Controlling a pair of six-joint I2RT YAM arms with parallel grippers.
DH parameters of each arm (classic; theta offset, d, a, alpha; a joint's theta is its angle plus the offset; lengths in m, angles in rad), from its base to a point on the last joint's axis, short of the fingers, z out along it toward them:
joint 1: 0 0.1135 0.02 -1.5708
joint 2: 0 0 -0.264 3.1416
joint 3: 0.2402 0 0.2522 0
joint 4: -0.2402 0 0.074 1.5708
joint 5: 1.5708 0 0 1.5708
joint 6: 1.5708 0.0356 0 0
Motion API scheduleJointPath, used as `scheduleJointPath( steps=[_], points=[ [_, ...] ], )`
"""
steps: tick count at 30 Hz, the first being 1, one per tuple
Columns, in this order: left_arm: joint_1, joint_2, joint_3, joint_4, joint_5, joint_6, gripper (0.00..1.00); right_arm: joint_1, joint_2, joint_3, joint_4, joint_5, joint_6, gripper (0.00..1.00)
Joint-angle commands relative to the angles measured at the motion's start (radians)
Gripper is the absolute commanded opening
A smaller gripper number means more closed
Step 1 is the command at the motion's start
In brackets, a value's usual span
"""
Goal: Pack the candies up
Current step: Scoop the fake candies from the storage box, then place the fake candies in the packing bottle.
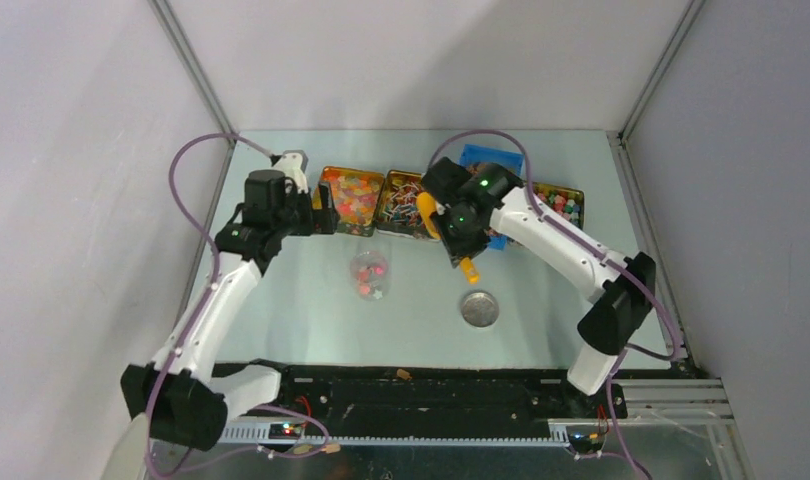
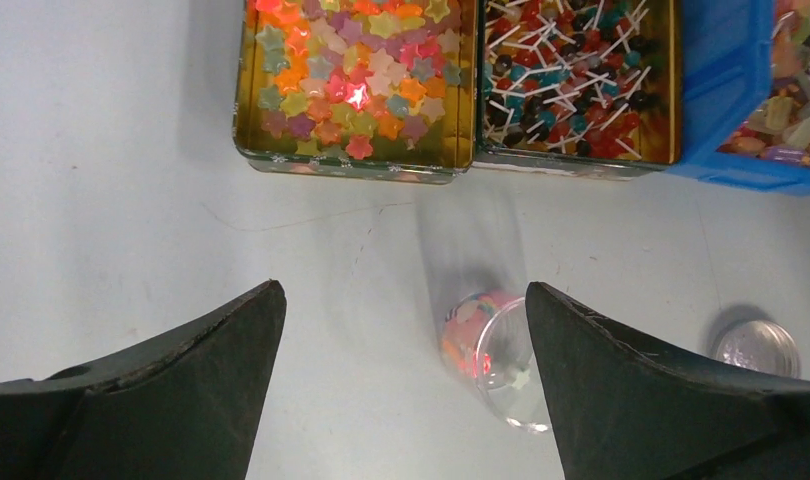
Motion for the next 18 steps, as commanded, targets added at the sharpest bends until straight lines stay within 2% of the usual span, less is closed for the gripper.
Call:
scheduleJointPath(
  steps=[1, 10, 18],
  points=[
    [-0.003, -0.098, -0.024, -0.068, -0.034, 0.008, 0.98, 0.091, 0.071, 0.141, -0.049, -0.023, -0.022, 0.0],
    [-0.003, -0.247, -0.055, -0.132, 0.05, -0.094, 0.96, 0.236, 0.219, 0.324, -0.076, -0.066, -0.028, 0.0],
    [-0.003, -0.242, -0.081, -0.125, 0.142, -0.149, 0.94, 0.291, 0.267, 0.366, -0.07, -0.139, -0.025, 0.0]
  ],
)
